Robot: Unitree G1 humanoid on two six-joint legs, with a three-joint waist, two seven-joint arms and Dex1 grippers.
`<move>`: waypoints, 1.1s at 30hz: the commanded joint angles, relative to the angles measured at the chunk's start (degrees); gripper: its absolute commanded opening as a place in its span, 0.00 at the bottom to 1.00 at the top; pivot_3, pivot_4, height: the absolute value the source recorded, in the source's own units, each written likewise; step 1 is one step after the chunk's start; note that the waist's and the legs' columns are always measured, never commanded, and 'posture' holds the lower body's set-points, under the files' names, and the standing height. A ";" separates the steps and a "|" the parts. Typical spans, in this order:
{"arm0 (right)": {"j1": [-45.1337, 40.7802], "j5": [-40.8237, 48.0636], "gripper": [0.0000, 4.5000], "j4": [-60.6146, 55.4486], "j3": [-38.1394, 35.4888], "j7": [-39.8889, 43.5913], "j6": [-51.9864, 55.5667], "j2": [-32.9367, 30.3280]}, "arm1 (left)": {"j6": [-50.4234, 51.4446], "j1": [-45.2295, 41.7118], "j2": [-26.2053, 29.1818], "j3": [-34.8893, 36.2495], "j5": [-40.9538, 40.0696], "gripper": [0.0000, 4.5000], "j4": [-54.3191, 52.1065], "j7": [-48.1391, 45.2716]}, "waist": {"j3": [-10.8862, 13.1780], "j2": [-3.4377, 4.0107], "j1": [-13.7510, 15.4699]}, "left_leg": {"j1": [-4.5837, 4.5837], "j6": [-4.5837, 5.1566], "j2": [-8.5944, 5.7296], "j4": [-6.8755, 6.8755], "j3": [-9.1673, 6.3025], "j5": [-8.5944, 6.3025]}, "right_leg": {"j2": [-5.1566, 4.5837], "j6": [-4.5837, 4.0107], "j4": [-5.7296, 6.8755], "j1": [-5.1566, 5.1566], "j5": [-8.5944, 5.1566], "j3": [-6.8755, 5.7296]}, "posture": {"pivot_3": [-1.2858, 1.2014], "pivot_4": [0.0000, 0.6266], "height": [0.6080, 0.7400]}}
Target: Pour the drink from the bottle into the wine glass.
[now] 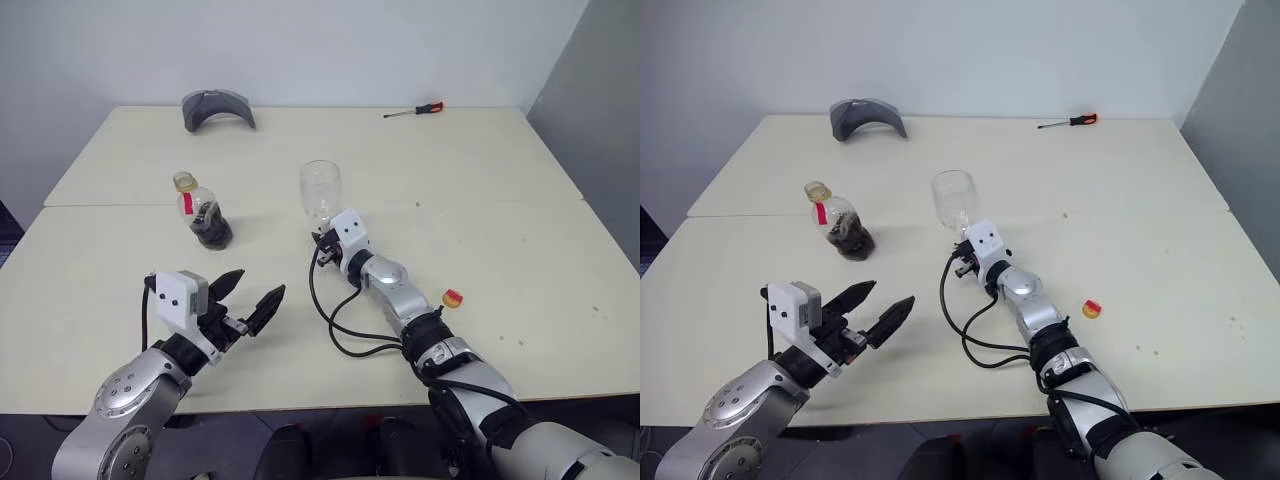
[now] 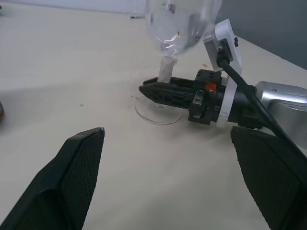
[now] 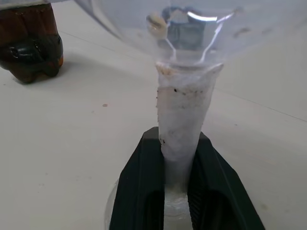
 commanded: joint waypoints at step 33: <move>42.50 43.35 0.99 -88.68 -19.65 27.64 41.84 -42.81 | -7.33 -11.67 -4.31 2.52 12.66 1.00 15.52 12.36 | 0.06 -0.03 1.00 | 0.01 0.14 -0.02 -0.01 -0.11 -0.08 | 0.08 0.02 -0.08 0.08 -0.01 -0.03 | 0.52 0.24 1.00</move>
